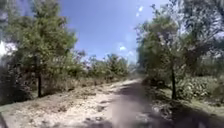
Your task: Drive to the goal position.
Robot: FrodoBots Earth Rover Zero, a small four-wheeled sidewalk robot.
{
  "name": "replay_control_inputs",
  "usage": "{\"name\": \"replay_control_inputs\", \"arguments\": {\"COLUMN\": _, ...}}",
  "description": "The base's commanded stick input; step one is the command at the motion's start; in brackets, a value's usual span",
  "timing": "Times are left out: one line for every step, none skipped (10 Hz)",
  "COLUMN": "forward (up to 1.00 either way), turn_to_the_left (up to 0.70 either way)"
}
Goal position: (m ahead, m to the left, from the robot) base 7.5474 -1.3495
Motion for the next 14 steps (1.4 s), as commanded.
{"name": "replay_control_inputs", "arguments": {"forward": 0.44, "turn_to_the_left": 0.03}}
{"name": "replay_control_inputs", "arguments": {"forward": 0.44, "turn_to_the_left": 0.03}}
{"name": "replay_control_inputs", "arguments": {"forward": 0.44, "turn_to_the_left": 0.03}}
{"name": "replay_control_inputs", "arguments": {"forward": 0.44, "turn_to_the_left": 0.03}}
{"name": "replay_control_inputs", "arguments": {"forward": 0.44, "turn_to_the_left": 0.03}}
{"name": "replay_control_inputs", "arguments": {"forward": 0.44, "turn_to_the_left": 0.03}}
{"name": "replay_control_inputs", "arguments": {"forward": 0.44, "turn_to_the_left": 0.03}}
{"name": "replay_control_inputs", "arguments": {"forward": 0.44, "turn_to_the_left": 0.03}}
{"name": "replay_control_inputs", "arguments": {"forward": 0.44, "turn_to_the_left": 0.03}}
{"name": "replay_control_inputs", "arguments": {"forward": 0.44, "turn_to_the_left": 0.03}}
{"name": "replay_control_inputs", "arguments": {"forward": 0.44, "turn_to_the_left": 0.03}}
{"name": "replay_control_inputs", "arguments": {"forward": 0.44, "turn_to_the_left": 0.03}}
{"name": "replay_control_inputs", "arguments": {"forward": 0.44, "turn_to_the_left": 0.02}}
{"name": "replay_control_inputs", "arguments": {"forward": 0.44, "turn_to_the_left": 0.02}}
